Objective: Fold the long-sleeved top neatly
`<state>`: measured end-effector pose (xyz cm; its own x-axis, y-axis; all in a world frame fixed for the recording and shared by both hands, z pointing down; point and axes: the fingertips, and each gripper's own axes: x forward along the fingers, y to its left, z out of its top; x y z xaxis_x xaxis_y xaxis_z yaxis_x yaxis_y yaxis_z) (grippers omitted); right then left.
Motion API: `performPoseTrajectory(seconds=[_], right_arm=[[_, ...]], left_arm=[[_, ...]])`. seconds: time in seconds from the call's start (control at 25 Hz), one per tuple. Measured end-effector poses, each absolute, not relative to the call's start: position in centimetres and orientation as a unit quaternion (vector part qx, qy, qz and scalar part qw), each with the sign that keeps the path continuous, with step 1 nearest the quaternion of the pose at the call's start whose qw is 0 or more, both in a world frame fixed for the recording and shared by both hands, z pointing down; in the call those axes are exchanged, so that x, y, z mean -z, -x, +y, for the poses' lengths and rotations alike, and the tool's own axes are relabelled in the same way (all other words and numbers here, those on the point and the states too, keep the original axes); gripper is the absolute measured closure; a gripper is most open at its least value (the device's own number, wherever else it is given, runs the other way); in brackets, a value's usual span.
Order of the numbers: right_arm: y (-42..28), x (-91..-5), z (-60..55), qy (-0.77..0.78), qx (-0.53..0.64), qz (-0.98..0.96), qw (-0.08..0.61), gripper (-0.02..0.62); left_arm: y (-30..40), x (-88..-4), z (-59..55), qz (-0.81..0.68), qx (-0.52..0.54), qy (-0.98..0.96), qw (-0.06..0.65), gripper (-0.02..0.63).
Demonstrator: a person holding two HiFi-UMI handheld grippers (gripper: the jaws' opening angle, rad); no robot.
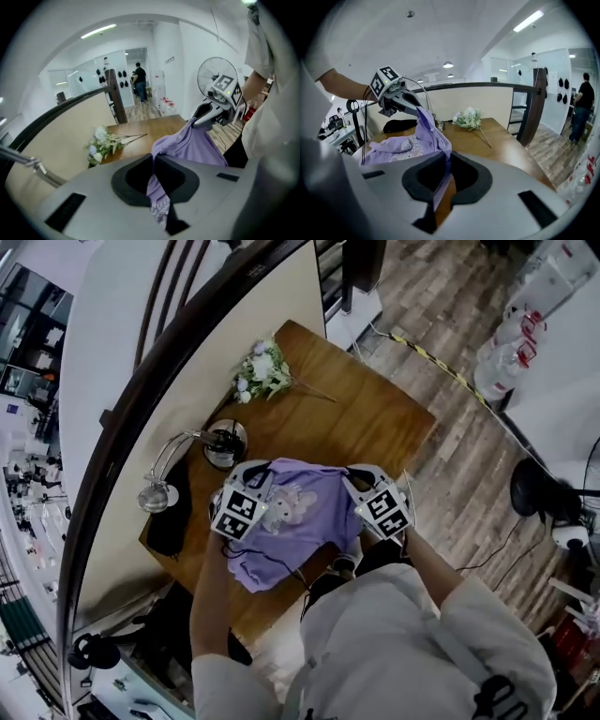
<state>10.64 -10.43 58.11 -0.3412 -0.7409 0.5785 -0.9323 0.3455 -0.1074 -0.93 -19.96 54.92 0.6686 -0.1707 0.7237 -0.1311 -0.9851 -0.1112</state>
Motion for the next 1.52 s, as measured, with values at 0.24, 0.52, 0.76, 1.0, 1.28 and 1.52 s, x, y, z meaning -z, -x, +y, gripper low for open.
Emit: performPoseTrajectory(seconds=[0.24, 0.52, 0.76, 1.0, 1.28, 1.52], right_arm=[[-8.2, -51.1, -12.5, -0.515, -0.141, -0.819, 0.211, 0.555], [-3.1, -43.9, -13.1, -0.497, -0.065, -0.845, 0.189, 0.555], [-1.1, -37.4, -12.5, -0.461, 0.014, -0.868, 0.184, 0.554], [0.6, -31.8, -11.9, -0.403, 0.094, -0.896, 0.162, 0.554], [0.3, -23.7, -9.2, -0.346, 0.169, -0.917, 0.104, 0.552], [-1.4, -18.2, -6.1, -0.313, 0.23, -0.919, 0.075, 0.551]], left_arm=[[6.2, -47.8, -17.6, 0.163, 0.342, 0.925, 0.031, 0.571], [12.4, -41.0, -14.1, 0.244, 0.282, 0.927, 0.047, 0.571], [15.0, -35.6, -12.0, 0.304, 0.239, 0.921, 0.053, 0.571], [16.7, -30.7, -9.4, 0.372, 0.21, 0.901, 0.074, 0.571], [16.3, -24.7, -5.1, 0.439, 0.18, 0.872, 0.117, 0.571], [14.3, -20.3, -1.3, 0.477, 0.17, 0.847, 0.159, 0.571]])
